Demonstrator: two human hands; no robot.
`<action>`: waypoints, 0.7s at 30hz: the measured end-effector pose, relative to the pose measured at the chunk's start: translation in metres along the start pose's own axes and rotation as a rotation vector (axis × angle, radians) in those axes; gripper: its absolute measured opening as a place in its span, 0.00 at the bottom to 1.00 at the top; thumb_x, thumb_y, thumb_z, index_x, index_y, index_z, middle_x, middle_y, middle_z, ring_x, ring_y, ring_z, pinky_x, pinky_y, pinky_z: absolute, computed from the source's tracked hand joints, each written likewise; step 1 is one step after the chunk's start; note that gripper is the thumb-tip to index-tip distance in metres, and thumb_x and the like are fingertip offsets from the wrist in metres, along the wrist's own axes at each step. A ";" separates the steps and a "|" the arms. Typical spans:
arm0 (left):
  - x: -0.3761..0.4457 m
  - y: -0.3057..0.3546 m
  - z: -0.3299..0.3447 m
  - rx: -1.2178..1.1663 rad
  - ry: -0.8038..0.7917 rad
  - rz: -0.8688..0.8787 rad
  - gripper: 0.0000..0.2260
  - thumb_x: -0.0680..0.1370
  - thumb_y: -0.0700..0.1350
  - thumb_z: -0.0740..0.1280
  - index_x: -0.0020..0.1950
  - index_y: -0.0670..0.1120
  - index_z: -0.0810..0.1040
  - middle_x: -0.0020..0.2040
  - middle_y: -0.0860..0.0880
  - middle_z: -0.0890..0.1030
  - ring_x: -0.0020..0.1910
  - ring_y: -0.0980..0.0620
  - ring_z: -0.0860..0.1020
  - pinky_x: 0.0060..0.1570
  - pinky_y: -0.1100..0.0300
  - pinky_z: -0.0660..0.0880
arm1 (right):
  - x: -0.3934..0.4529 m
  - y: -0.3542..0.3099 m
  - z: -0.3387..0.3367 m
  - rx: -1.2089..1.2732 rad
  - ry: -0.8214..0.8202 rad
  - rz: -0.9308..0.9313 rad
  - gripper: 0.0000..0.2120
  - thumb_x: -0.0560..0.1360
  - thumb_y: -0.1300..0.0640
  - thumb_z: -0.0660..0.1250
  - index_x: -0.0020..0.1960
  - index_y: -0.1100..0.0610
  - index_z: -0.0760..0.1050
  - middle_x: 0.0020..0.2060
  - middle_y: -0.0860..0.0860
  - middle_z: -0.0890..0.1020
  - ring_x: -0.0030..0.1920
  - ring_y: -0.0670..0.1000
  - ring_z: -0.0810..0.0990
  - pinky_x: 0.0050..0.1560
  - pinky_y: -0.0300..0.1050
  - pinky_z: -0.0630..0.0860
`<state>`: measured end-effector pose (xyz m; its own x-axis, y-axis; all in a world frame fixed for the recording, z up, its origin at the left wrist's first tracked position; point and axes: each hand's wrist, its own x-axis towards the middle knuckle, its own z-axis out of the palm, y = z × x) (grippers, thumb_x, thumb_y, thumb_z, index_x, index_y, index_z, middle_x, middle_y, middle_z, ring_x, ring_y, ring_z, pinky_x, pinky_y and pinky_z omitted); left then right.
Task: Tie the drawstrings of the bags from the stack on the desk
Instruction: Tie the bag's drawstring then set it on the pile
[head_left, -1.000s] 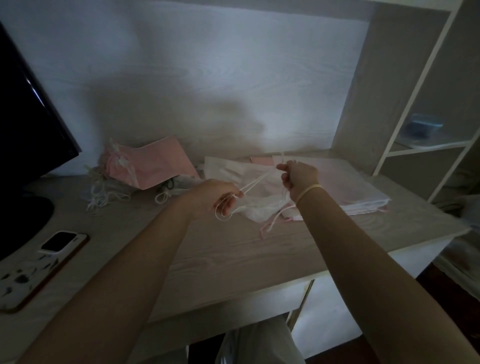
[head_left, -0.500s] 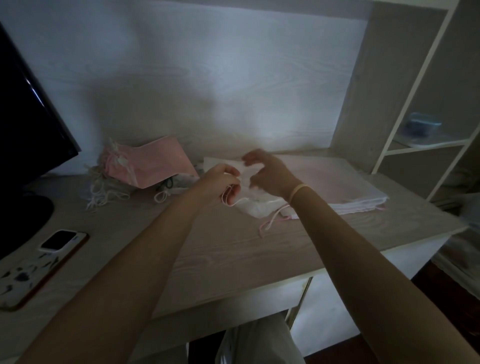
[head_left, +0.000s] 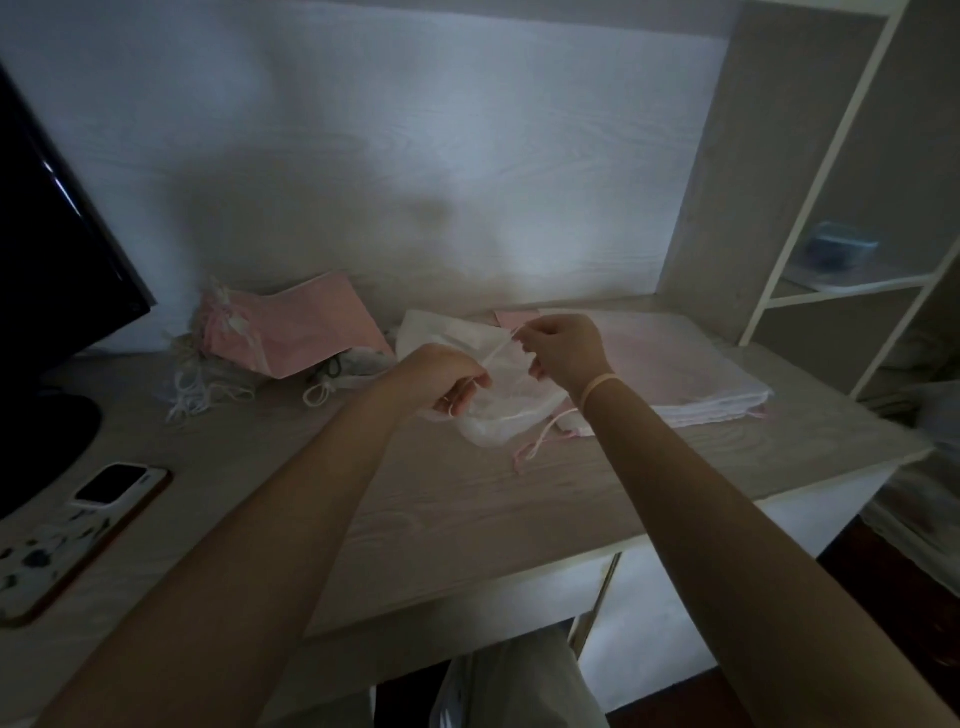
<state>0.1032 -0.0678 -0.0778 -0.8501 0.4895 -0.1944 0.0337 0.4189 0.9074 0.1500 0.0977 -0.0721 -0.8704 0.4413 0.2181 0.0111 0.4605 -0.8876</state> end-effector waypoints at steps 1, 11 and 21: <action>0.001 0.000 0.000 0.015 0.021 0.012 0.11 0.79 0.39 0.60 0.40 0.40 0.79 0.22 0.46 0.74 0.22 0.52 0.70 0.26 0.63 0.66 | 0.002 0.004 -0.001 -0.038 0.038 -0.014 0.09 0.75 0.62 0.66 0.52 0.60 0.81 0.41 0.56 0.82 0.30 0.50 0.80 0.38 0.44 0.82; 0.009 0.002 0.014 -0.126 0.232 -0.058 0.11 0.78 0.36 0.61 0.36 0.39 0.75 0.18 0.49 0.71 0.14 0.54 0.67 0.19 0.68 0.62 | -0.021 0.011 -0.011 -0.706 -0.446 -0.277 0.13 0.69 0.56 0.75 0.53 0.53 0.80 0.51 0.50 0.80 0.50 0.49 0.77 0.52 0.38 0.71; 0.010 -0.002 0.022 -0.171 0.172 0.124 0.10 0.81 0.39 0.61 0.43 0.38 0.77 0.31 0.42 0.79 0.23 0.49 0.75 0.26 0.61 0.72 | -0.019 0.008 -0.016 -0.526 -0.384 -0.304 0.06 0.72 0.53 0.72 0.46 0.55 0.84 0.46 0.49 0.84 0.47 0.45 0.78 0.56 0.40 0.73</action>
<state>0.1063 -0.0475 -0.0895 -0.9222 0.3859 -0.0255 0.0659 0.2217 0.9729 0.1740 0.1054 -0.0767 -0.9832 -0.0233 0.1809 -0.1083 0.8729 -0.4758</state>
